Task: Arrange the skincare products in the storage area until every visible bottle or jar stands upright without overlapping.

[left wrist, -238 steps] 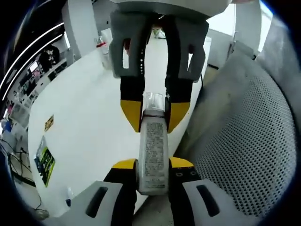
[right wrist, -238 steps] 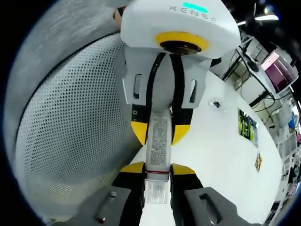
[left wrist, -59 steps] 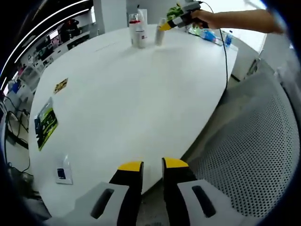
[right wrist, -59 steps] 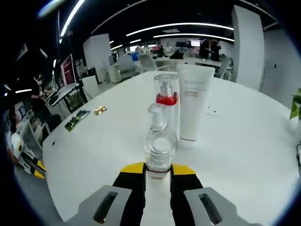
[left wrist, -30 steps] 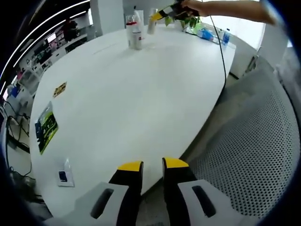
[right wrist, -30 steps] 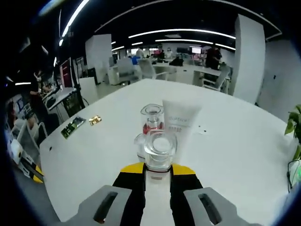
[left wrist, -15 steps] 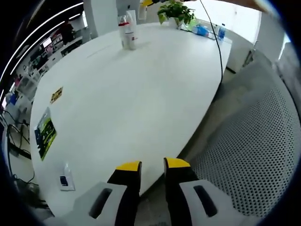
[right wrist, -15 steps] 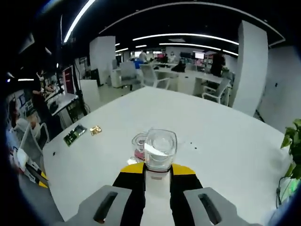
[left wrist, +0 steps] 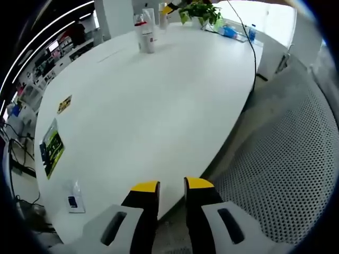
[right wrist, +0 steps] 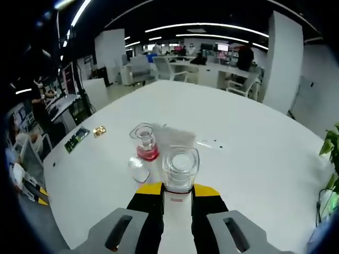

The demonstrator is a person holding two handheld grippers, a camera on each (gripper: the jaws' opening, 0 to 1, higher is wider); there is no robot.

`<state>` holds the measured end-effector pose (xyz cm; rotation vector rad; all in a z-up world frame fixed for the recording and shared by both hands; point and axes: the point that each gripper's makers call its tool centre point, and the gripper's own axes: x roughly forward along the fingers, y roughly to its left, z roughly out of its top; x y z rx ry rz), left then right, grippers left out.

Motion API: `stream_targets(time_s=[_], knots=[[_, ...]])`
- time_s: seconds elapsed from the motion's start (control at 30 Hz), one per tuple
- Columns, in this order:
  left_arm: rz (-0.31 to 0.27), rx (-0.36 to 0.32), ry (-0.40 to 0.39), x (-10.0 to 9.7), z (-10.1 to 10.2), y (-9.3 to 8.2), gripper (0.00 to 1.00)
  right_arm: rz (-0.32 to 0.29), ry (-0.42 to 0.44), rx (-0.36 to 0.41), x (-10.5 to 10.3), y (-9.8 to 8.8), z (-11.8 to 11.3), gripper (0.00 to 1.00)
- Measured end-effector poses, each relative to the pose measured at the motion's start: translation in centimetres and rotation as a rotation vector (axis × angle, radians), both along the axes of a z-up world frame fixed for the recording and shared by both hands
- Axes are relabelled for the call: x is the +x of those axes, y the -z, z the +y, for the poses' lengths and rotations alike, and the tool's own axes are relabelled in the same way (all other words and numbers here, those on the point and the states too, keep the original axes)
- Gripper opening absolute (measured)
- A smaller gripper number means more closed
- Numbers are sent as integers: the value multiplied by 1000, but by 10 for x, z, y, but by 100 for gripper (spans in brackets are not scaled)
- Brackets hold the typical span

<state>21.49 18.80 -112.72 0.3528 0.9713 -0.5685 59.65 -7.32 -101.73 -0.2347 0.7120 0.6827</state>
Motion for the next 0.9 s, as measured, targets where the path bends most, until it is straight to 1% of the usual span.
stream_targets(time_s=[0.1,0.13,0.17,0.23,0.33,0.47,0.67,0.7,0.77,0.83,0.9], knots=[[4,2,10,-1,-2,0,14,25,2,0,-4,20,6,11],[7,2,8,-1,-2,1,14,25,2,-1,-4,22,6,11],[12,-2,4,-1,-2,1,14,31,5,-6,-5,29,8,11],[31,-8,-18,-2,0,4,14,41,8,-2,-4,35,11,12],[35,-10,-29,-1,2,4,14,34,4,-12,-4,43,14,12],[42,-11,-25,-2,2,5,13,24,11,-18,-2,53,15,12],[46,-7,-21,-3,1,6,12,-16,16,-31,-1,59,19,12],[48,-8,-18,-3,1,6,12,-50,27,-41,2,57,17,12],[50,-7,-10,-4,0,6,12,-56,47,-31,0,56,19,12],[46,-8,-4,-4,-1,6,11,-77,60,-47,2,55,18,12],[42,-6,-3,-3,0,6,12,-69,87,-38,3,55,18,12]])
